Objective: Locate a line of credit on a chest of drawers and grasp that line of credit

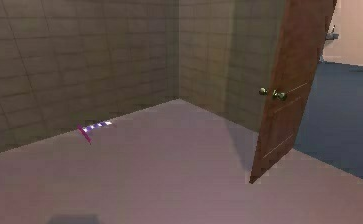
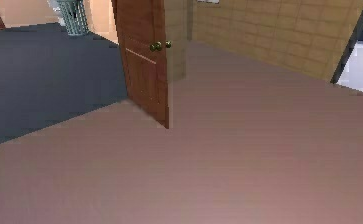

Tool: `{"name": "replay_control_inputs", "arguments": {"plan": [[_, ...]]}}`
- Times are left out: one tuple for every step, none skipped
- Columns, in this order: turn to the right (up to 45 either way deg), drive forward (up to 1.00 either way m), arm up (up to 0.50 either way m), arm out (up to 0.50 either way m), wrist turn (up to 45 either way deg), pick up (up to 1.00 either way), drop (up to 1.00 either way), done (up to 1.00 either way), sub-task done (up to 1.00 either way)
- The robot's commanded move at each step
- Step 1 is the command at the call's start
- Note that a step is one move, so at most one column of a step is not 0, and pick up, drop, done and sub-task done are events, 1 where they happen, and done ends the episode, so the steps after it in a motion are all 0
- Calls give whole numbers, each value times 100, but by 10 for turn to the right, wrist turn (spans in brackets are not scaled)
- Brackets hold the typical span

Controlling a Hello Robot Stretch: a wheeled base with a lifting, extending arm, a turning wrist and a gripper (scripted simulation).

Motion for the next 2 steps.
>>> {"name": "replay_control_inputs", "arguments": {"plan": [[90, 0, 0, 0, 0, 0, 0, 0, 0], [0, 10, 0, 0, 0, 0, 0, 0, 0]]}}
